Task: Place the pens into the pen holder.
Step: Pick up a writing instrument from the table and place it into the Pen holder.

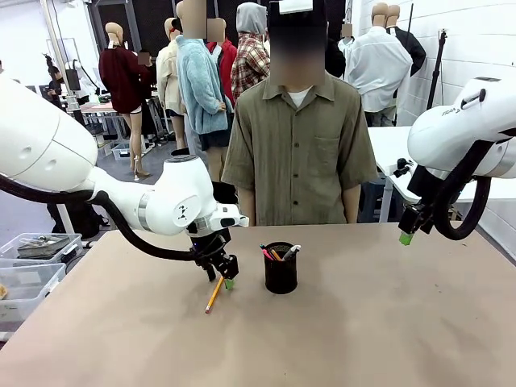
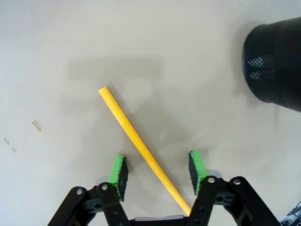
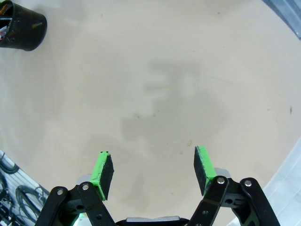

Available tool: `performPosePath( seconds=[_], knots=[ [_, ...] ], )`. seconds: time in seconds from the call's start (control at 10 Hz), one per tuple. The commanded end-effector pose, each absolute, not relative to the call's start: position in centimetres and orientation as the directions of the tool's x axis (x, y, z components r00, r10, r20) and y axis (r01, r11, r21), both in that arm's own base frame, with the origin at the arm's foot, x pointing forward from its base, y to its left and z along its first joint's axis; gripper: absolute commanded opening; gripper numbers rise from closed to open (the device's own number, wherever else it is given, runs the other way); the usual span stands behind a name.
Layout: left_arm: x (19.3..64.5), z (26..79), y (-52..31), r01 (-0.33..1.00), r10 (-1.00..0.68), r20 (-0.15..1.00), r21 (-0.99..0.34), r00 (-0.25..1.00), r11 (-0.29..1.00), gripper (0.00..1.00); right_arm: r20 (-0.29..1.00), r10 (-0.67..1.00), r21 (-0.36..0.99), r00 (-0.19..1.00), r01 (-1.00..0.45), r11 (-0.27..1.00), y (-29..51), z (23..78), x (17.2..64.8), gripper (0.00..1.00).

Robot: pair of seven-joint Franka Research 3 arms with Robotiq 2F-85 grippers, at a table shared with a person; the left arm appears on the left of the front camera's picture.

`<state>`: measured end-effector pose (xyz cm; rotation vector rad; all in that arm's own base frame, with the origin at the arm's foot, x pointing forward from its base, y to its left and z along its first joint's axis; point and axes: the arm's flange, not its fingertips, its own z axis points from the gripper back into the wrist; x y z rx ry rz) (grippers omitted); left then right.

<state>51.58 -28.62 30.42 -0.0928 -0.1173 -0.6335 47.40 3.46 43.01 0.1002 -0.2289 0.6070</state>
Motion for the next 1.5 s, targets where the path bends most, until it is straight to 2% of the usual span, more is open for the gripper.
performPosePath(
  seconds=[0.0, 0.2, 0.8, 0.9, 1.1, 1.3, 1.4],
  knots=[
    [52.0, 30.2, -29.0, 0.584, -0.579, 0.122, -0.008, 0.806, 0.812, 0.39, 0.243, 0.564, -0.001, 0.789, -0.581, 0.814, 3.3, 42.7, 47.3, 0.86],
    [51.8, 30.2, -29.2, 0.592, -0.586, 0.138, -0.006, 0.799, 0.806, 0.00, 0.243, 0.564, -0.001, 0.789, -0.581, 0.814, 3.3, 42.7, 47.3, 0.86],
    [50.9, 30.7, -29.3, 0.621, -0.616, 0.116, -0.003, 0.779, 0.784, 0.00, 0.243, 0.564, -0.001, 0.789, -0.581, 0.814, 3.3, 42.7, 47.3, 0.86],
    [50.5, 31.4, -28.5, 0.651, -0.639, 0.150, -0.042, 0.754, 0.758, 0.00, 0.243, 0.564, -0.001, 0.789, -0.581, 0.814, 3.3, 42.7, 47.3, 0.86],
    [49.2, 34.1, -25.2, 0.695, -0.636, 0.315, -0.126, 0.704, 0.708, 0.00, 0.243, 0.564, -0.001, 0.789, -0.581, 0.814, 3.3, 42.7, 47.3, 0.86],
    [48.1, 36.0, -21.9, 0.779, -0.645, 0.453, -0.226, 0.616, 0.585, 0.00, 0.243, 0.564, -0.001, 0.789, -0.581, 0.814, 3.3, 42.7, 47.3, 0.86],
    [47.8, 36.6, -20.2, 0.767, -0.606, 0.498, -0.220, 0.620, 0.603, 0.00, 0.243, 0.564, -0.001, 0.789, -0.581, 0.814, 3.3, 42.7, 47.3, 0.86]
  ],
)
